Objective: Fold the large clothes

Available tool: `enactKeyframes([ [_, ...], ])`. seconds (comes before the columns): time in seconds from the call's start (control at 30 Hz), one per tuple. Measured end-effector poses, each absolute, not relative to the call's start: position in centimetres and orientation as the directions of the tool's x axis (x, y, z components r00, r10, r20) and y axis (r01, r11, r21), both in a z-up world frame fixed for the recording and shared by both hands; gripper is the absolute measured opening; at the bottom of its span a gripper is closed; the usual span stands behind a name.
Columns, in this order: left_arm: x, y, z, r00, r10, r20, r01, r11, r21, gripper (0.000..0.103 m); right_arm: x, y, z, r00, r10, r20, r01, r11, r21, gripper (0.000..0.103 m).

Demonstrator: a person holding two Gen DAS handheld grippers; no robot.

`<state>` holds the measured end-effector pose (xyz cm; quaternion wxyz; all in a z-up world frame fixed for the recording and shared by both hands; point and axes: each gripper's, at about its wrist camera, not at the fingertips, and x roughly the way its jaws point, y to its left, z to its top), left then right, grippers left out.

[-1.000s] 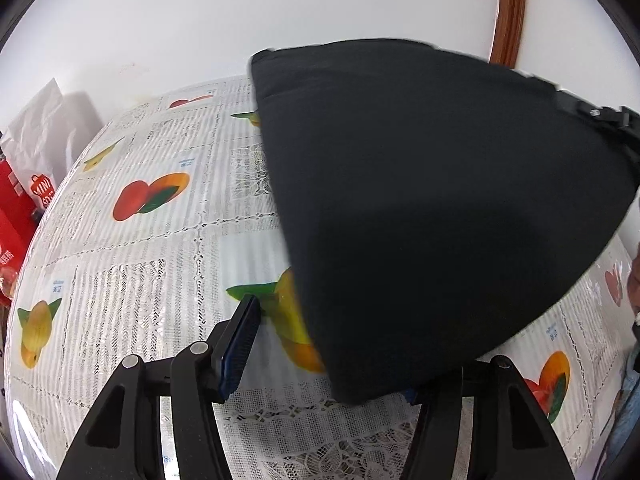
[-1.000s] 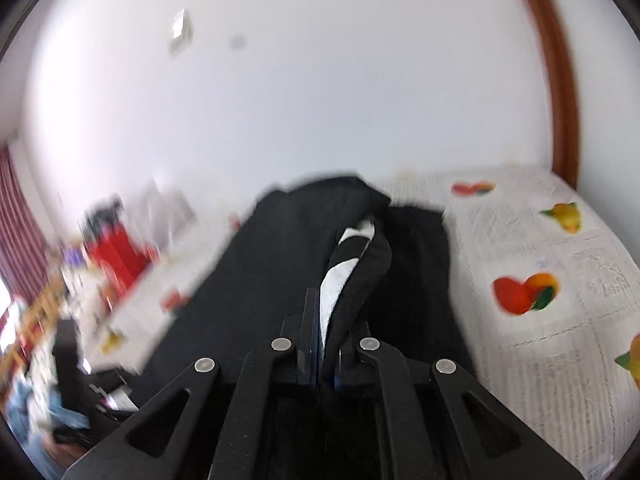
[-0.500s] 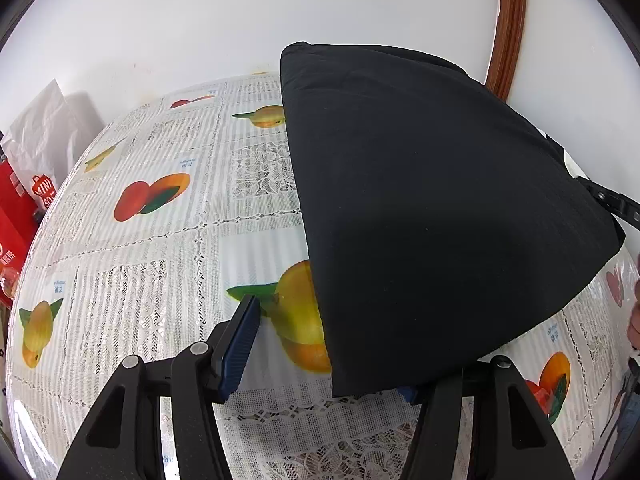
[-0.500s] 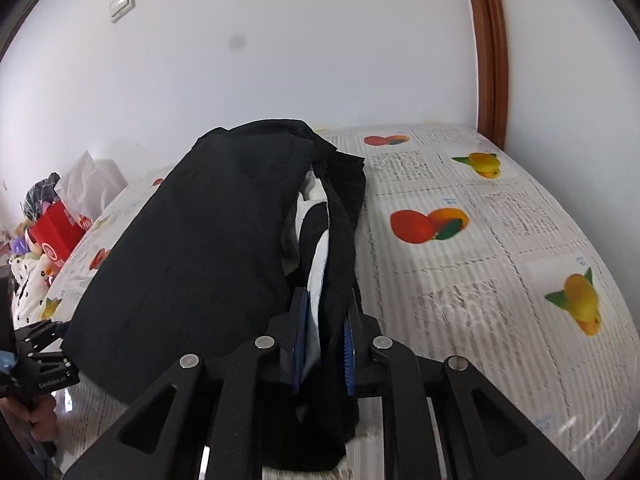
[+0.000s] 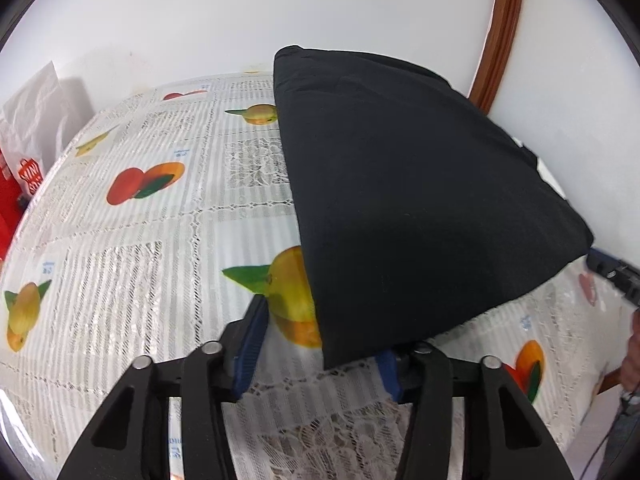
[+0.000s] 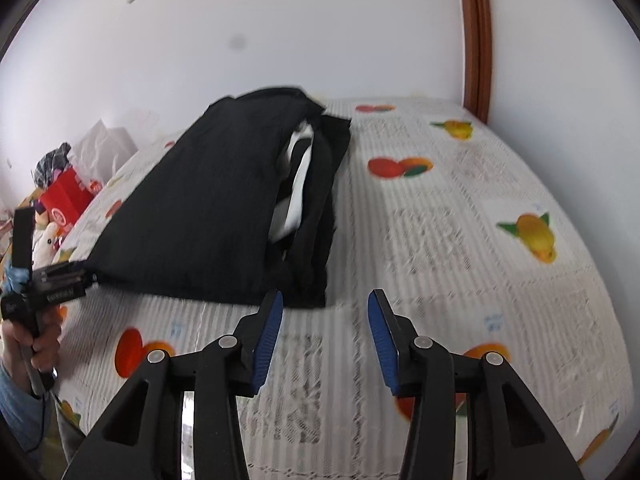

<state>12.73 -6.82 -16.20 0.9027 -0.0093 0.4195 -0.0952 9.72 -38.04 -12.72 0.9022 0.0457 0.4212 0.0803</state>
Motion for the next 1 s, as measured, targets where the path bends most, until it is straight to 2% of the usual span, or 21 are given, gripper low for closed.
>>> enactKeyframes([
  [0.2, 12.2, -7.3, -16.0, 0.627, -0.21, -0.75, 0.185, 0.976, -0.118, 0.025, 11.2, -36.2, -13.9, 0.64, 0.236, -0.732, -0.124, 0.971, 0.205, 0.044],
  [0.3, 12.3, -7.6, -15.9, 0.625, -0.214, -0.751, 0.184, 0.975, -0.125, 0.022, 12.9, -35.7, -14.9, 0.626, 0.2, -0.754, -0.076, 0.978, 0.196, 0.042],
  [0.4, 12.4, -7.5, -15.9, 0.633, -0.217, -0.743, 0.179, 0.975, -0.132, 0.019, 14.2, -35.1, -15.7, 0.626, 0.173, -0.761, -0.054, 0.982, 0.179, 0.017],
  [0.5, 12.5, -7.2, -15.8, 0.645, -0.205, -0.736, 0.157, 0.978, -0.135, 0.018, 15.2, -34.4, -15.6, 0.626, 0.177, -0.759, -0.069, 0.983, 0.172, 0.012],
  [0.77, 12.8, -4.8, -15.6, 0.648, -0.167, -0.743, 0.098, 0.986, -0.136, 0.018, 17.8, -32.1, -15.8, 0.622, 0.208, -0.755, -0.108, 0.978, 0.18, 0.011],
  [0.87, 12.8, -4.7, -15.6, 0.639, -0.174, -0.749, 0.098, 0.985, -0.145, 0.019, 18.4, -31.8, -15.8, 0.629, 0.17, -0.758, -0.075, 0.984, 0.159, 0.019],
  [0.9, 12.8, -4.7, -15.6, 0.638, -0.167, -0.751, 0.097, 0.986, -0.137, 0.021, 18.3, -32.0, -15.7, 0.636, 0.156, -0.756, -0.059, 0.986, 0.154, 0.024],
  [1.0, 12.6, -5.2, -15.4, 0.638, -0.151, -0.755, 0.106, 0.989, -0.107, 0.021, 17.1, -33.1, -15.0, 0.655, 0.118, -0.747, -0.04, 0.992, 0.122, 0.026],
])
